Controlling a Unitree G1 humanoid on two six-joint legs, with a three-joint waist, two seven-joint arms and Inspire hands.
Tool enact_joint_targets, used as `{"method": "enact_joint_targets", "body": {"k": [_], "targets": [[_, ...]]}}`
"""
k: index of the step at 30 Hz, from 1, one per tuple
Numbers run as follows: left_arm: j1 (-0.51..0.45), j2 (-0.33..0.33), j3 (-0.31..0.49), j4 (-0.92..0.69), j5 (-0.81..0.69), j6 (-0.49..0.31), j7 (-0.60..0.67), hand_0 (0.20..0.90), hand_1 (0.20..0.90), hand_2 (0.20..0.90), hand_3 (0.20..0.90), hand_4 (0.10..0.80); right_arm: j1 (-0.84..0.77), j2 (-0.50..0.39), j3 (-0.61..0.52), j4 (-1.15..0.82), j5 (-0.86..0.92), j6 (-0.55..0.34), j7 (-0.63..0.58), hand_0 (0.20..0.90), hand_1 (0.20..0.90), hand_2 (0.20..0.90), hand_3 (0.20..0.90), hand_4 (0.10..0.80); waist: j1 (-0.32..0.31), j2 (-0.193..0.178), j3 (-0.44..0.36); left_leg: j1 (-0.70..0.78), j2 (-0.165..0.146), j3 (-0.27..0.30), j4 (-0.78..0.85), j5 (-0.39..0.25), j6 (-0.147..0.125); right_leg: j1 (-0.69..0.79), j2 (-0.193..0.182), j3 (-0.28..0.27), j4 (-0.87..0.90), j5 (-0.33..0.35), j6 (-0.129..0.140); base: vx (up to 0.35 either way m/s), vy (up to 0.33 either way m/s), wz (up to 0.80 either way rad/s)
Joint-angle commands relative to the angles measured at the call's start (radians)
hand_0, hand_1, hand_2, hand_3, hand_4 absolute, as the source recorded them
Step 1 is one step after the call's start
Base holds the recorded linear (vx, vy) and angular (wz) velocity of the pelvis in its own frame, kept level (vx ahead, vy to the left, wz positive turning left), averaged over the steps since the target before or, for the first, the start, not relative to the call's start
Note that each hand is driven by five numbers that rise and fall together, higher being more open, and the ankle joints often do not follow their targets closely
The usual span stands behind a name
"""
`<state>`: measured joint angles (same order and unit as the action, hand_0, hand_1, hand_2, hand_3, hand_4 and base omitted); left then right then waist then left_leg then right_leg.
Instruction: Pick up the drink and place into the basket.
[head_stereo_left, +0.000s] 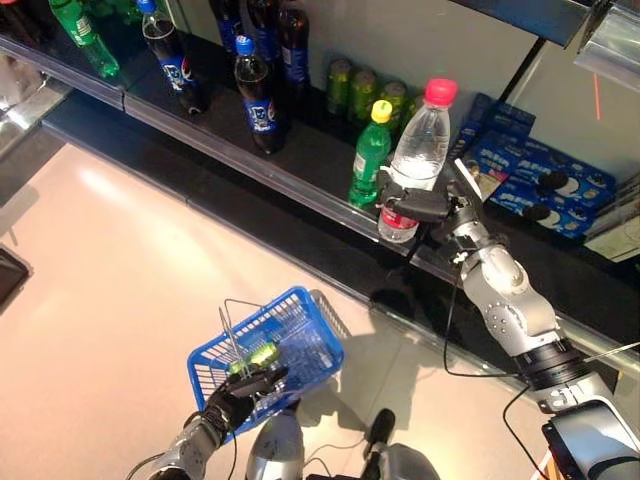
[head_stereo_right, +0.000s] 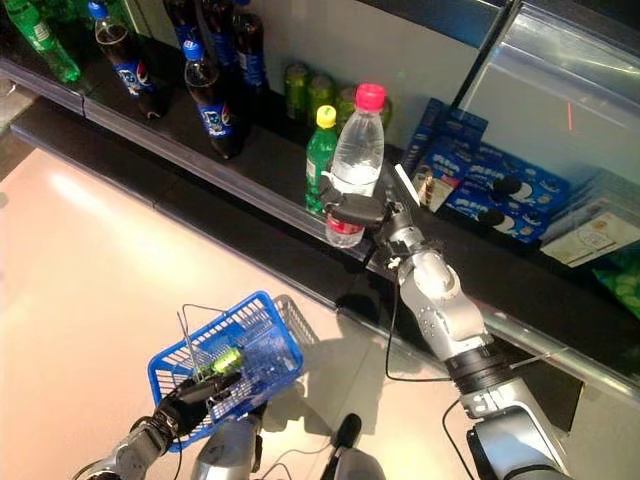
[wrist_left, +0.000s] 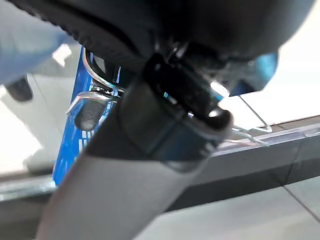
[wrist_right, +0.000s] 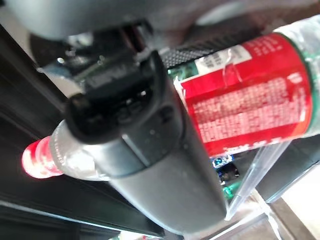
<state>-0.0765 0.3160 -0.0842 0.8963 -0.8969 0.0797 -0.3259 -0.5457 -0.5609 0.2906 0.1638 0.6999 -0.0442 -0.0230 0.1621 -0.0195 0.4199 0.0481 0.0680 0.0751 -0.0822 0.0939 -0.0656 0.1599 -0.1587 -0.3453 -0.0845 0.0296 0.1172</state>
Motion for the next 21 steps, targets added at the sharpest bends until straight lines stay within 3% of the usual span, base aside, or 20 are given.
{"method": "enact_joint_targets", "body": {"k": [1,3,11,21], "targets": [[0.025,0.004,-0.039,-0.131,-0.149,-0.069,-0.206,0.300,0.300,0.300,0.200,0.100,-0.002,0.039,-0.053,-0.136,-0.018,-0.147,0.027,0.300,0.300,0.300,0.200,0.100,0.011,-0.022,-0.317,0.038,0.021,0.075,-0.005,-0.071,-0.024,-0.042,-0.078,-0.016,0.012,0.049,0.056,-0.007,0.008,0.15],[0.029,0.002,-0.039,-0.150,-0.159,-0.076,-0.231,0.300,0.300,0.300,0.200,0.100,0.007,0.041,-0.055,-0.135,-0.025,-0.152,0.032,0.300,0.300,0.300,0.200,0.100,0.015,-0.023,-0.319,0.039,0.020,0.075,-0.005,-0.072,-0.024,-0.039,-0.079,-0.020,0.011,0.049,0.057,-0.005,0.004,0.07],[0.024,0.013,-0.107,-0.506,-0.285,-0.031,-0.241,0.300,0.300,0.300,0.200,0.100,0.055,0.047,-0.052,-0.145,-0.028,-0.180,0.028,0.300,0.300,0.300,0.200,0.100,0.052,-0.031,-0.329,0.047,0.012,0.047,-0.005,-0.080,-0.011,-0.017,-0.081,-0.054,0.013,0.048,0.061,0.003,-0.002,0.11],[0.009,0.047,-0.147,-0.748,-0.358,-0.006,-0.242,0.300,0.300,0.300,0.200,0.100,0.090,0.037,-0.022,-0.160,-0.084,-0.207,0.013,0.300,0.300,0.300,0.200,0.100,0.074,-0.034,-0.340,0.049,0.003,0.021,-0.005,-0.083,-0.004,-0.006,-0.082,-0.069,0.014,0.047,0.067,0.004,0.012,0.11]]}}
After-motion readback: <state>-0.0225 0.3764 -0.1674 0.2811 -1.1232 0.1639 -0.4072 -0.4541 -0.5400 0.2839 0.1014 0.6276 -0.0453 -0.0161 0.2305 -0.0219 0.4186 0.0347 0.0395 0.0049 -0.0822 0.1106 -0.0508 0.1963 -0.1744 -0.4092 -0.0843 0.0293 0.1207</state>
